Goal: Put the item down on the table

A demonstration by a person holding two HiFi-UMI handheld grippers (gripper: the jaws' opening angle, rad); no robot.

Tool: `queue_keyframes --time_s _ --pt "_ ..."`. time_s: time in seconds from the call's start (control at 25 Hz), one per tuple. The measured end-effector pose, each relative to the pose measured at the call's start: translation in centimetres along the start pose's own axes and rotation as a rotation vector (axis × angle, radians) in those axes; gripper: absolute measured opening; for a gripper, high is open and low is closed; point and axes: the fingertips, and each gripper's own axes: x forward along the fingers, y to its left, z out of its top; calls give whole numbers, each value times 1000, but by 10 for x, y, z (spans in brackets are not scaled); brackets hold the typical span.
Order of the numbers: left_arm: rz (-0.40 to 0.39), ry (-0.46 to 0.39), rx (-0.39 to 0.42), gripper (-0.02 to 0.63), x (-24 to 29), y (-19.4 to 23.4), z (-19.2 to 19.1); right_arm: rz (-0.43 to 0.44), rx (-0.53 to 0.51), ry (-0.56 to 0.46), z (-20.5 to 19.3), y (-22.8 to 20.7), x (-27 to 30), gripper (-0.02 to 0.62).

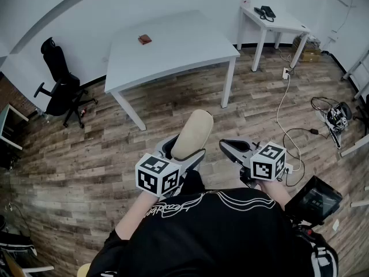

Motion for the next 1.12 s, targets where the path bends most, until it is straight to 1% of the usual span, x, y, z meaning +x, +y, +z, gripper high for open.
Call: queue_keyframes --time_s 0.16,0.32,0.48,0.64,0.84,1.0,1.12 --pt "12 16 -18 390 21 51 3 1 12 20 5 -36 41 9" --pt "23 44 -35 390 51 114 14 5 44 27 20 -86 91 9" --pt "39 66 -47 390 87 187 36 11 73 52 42 -142 150 9" --pt "46 82 -50 390 114 258 62 14 83 76 69 -189 207 9" --pt "48 89 -31 390 139 339 97 -15 67 80 110 -242 267 9" --pt "44 83 -14 390 153 384 123 -58 23 65 143 -272 298 9" --pt "41 75 -12 390 165 403 130 -78 30 48 152 -287 306 9"
